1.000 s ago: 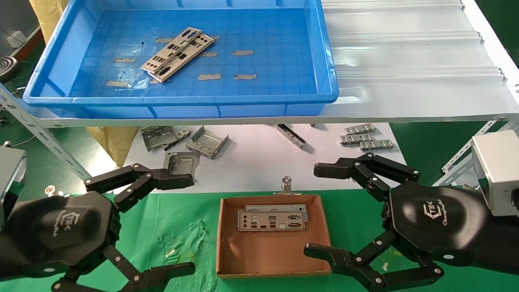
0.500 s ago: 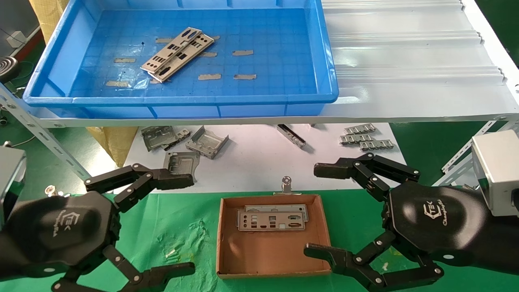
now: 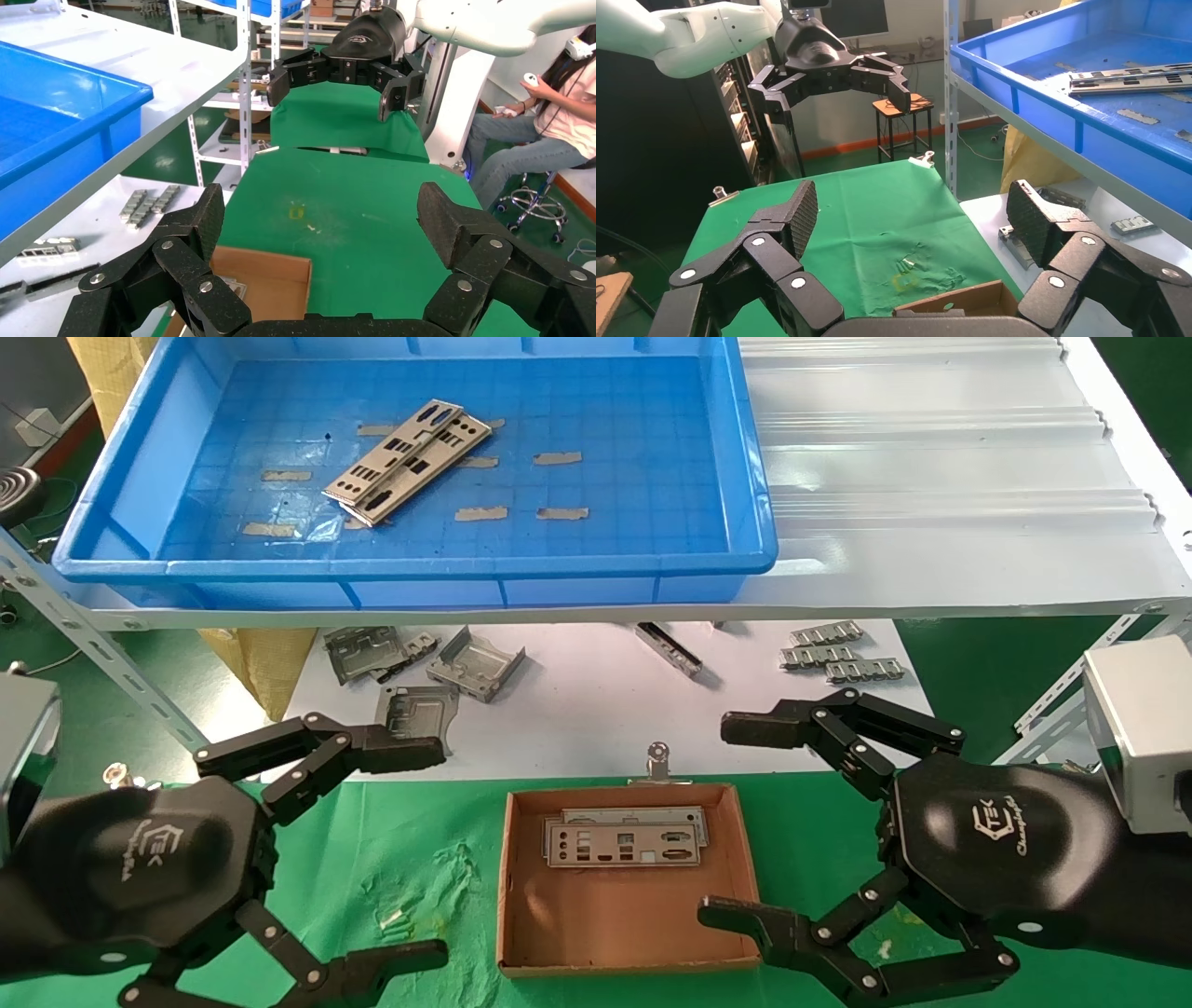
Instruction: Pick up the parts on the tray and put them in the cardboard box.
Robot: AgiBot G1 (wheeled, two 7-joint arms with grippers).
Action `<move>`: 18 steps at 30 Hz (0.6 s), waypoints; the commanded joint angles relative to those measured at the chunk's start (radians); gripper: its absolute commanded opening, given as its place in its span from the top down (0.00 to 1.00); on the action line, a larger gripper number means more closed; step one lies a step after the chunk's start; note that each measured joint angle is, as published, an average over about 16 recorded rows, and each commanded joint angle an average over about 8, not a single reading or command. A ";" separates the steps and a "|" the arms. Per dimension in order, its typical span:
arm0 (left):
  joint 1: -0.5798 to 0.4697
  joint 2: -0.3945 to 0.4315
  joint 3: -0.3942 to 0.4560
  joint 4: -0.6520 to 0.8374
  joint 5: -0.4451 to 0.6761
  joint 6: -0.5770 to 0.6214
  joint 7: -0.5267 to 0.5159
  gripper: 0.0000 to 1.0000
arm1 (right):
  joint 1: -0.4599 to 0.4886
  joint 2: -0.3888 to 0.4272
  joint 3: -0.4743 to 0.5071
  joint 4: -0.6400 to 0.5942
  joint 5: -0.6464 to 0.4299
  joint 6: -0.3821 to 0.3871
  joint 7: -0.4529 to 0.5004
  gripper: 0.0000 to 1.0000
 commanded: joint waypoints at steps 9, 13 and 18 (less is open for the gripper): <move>0.000 0.000 0.000 0.000 0.000 0.000 0.000 0.00 | 0.000 0.000 0.000 0.000 0.000 0.000 0.000 0.00; 0.000 0.000 0.000 0.000 0.000 0.000 0.000 0.00 | 0.000 0.000 0.000 0.000 0.000 0.000 0.000 0.00; 0.000 0.000 0.000 0.000 0.000 0.000 0.000 0.00 | 0.000 0.000 0.000 0.000 0.000 0.000 0.000 0.00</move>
